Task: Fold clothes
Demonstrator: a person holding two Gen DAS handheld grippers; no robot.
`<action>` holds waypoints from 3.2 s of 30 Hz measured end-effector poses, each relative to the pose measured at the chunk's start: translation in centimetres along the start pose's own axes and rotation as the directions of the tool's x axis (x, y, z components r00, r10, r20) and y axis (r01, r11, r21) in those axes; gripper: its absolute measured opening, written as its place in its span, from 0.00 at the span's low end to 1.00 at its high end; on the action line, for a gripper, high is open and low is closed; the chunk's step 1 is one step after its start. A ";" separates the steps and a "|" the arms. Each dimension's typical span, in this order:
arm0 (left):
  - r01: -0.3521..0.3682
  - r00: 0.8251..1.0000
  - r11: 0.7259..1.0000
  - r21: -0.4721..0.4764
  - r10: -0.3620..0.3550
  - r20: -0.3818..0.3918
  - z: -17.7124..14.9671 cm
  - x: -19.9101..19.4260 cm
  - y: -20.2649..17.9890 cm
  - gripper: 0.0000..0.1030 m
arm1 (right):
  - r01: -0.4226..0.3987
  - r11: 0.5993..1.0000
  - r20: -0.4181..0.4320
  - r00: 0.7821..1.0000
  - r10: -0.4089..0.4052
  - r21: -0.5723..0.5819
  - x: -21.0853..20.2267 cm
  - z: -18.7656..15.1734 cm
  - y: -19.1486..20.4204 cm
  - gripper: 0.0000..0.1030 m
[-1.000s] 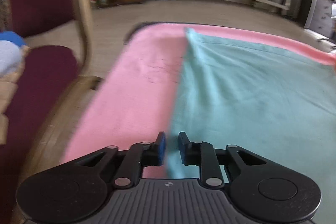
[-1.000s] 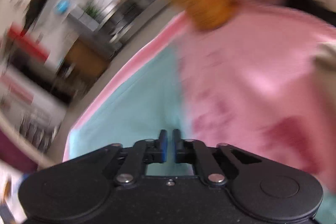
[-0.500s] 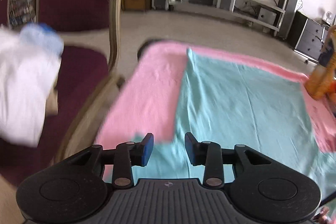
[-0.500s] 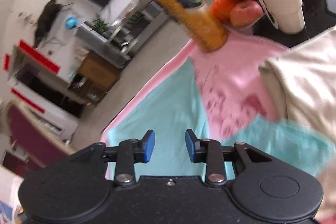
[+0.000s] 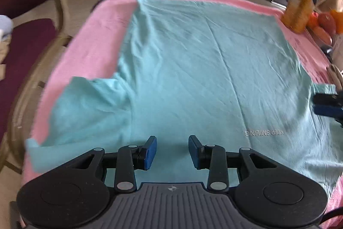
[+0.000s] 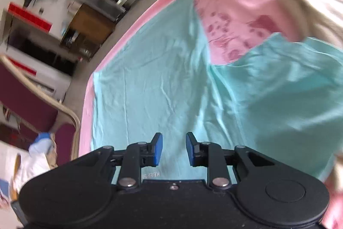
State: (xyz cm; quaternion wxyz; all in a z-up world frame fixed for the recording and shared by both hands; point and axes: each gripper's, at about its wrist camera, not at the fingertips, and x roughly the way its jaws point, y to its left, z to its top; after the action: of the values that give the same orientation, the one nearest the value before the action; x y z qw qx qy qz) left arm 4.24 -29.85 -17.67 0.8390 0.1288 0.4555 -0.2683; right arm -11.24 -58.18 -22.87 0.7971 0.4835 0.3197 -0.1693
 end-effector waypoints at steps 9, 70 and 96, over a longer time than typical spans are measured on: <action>-0.103 0.994 0.995 -0.010 0.103 0.025 -0.5 -0.1 0.8 0.42 | 0.073 0.997 -0.022 0.997 -0.072 0.027 -0.8 -1.4 -1.6 0.00; 0.120 0.992 0.979 0.164 -0.113 -0.049 -7.5 -7.3 -1.1 0.29 | 0.043 0.994 -0.125 0.991 -0.055 -0.103 -9.7 -10.0 -0.1 0.18; 0.184 0.983 0.982 0.048 -0.183 -0.031 -3.6 -3.3 -3.9 0.34 | 0.304 0.919 0.193 0.915 -0.355 0.251 -14.0 0.4 -8.0 0.05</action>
State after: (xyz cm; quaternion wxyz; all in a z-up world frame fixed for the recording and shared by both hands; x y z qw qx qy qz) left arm -1.91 -30.32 -16.80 0.8011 0.1109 0.4697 -0.3540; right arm -26.06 -62.93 -18.61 0.7317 0.4824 0.2805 -0.3915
